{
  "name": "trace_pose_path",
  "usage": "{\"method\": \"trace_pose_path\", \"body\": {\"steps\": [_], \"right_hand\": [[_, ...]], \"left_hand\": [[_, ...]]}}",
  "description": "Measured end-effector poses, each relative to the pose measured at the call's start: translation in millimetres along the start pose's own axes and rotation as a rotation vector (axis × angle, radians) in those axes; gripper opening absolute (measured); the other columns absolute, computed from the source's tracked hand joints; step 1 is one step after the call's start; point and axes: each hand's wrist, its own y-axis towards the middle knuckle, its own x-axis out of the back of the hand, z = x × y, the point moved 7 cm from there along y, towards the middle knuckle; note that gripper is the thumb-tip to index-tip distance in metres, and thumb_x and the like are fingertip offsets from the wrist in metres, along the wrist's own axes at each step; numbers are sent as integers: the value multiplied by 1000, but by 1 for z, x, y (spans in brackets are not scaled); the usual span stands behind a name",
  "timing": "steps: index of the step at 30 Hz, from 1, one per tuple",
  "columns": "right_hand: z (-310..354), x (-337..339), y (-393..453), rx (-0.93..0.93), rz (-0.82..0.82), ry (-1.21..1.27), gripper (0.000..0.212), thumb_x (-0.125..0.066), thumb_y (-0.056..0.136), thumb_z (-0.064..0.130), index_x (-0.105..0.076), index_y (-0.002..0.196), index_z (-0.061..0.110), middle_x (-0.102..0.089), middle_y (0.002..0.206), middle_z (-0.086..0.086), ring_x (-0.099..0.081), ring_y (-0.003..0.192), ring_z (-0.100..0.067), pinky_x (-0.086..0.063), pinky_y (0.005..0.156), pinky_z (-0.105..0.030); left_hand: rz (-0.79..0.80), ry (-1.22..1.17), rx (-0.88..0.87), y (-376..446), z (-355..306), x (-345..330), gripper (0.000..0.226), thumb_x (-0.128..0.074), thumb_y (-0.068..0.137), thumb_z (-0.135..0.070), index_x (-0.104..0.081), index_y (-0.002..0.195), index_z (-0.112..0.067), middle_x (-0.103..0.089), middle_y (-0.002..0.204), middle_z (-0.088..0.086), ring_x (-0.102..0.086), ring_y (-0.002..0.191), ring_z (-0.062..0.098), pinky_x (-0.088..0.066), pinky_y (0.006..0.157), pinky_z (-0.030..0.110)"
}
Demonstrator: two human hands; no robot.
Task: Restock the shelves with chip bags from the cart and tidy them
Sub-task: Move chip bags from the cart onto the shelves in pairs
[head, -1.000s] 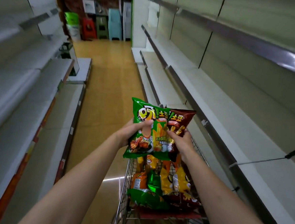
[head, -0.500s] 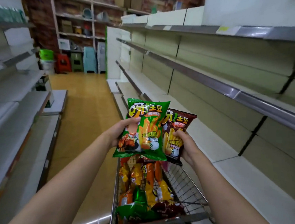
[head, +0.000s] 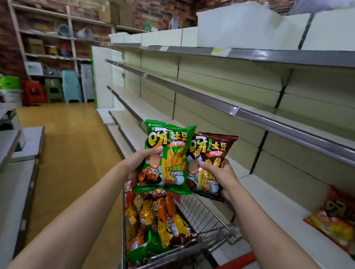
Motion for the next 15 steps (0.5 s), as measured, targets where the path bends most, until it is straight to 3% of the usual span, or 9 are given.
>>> {"method": "trace_pose_path", "body": {"steps": [6,9,15], "right_hand": [[14,46,-27,32,-54,-2,55,-80,75,18,-46,119,19,-65,108,-5,-66,90,-20,-54,72,-33],[22,72,-46,45,-77,3,57,-81,74,18,-47,121,19,-66,107,-3,-66,90,-20,-54,71,-33],[26,141,-108,48,-152,-11,53,-80,75,17,-49,118,20,-67,105,-2,-66,91,-19,-53,72,-32]], "left_hand": [[2,14,-99,-2,-14,-38,45,-60,82,-37,-56,117,-8,-74,95,9,-72,78,23,-56,62,27],[-24,13,-142,-3,-21,-59,64,-67,75,-40,-52,126,-4,-71,106,15,-71,84,28,-57,64,30],[17,61,-129,-18,-7,-137,65,-65,74,-54,-59,119,-8,-72,106,14,-72,88,28,-57,73,31]]}}
